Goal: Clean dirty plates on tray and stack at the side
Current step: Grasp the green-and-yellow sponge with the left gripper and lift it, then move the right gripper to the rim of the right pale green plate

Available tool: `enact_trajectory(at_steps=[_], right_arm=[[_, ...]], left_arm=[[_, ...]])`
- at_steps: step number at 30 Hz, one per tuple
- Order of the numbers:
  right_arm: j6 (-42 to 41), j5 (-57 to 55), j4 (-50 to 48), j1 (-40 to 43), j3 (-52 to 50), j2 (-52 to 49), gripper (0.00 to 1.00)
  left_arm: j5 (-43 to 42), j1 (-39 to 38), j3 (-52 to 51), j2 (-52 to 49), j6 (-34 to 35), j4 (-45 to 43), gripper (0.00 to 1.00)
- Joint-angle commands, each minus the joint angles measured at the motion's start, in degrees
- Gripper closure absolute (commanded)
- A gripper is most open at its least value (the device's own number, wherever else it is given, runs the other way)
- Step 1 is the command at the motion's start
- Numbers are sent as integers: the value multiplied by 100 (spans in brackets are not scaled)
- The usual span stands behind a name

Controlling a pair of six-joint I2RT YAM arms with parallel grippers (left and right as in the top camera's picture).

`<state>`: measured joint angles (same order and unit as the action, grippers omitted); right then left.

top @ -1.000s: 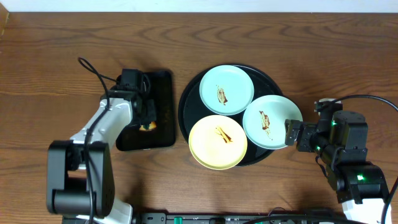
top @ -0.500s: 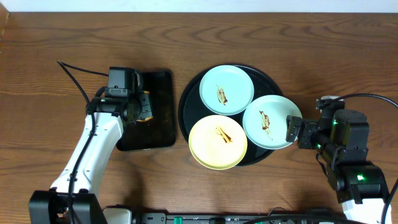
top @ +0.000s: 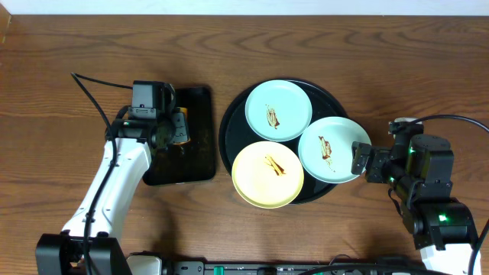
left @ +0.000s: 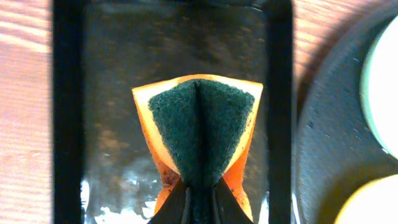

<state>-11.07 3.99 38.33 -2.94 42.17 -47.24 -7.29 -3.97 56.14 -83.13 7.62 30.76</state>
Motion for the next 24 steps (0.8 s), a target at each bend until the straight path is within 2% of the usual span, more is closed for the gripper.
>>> enact_trajectory(at_steps=[1,9,15,18,24], right_arm=[[39,-76,7,28,127,9,1],[42,-170,4,28,127,9,1],[-173,-1163,111,28,120,-79,1],[-175,-981,81,28,122,-334,2],[-258,-872,-103,33,122,-1187,14]], left_arm=[[-424,2,35,83,-267,-31,93],[-409,2,35,85,-586,-234,93],[-409,2,35,85,-695,-232,93],[-409,2,35,85,-688,-208,92],[-409,2,35,85,-649,-149,93]])
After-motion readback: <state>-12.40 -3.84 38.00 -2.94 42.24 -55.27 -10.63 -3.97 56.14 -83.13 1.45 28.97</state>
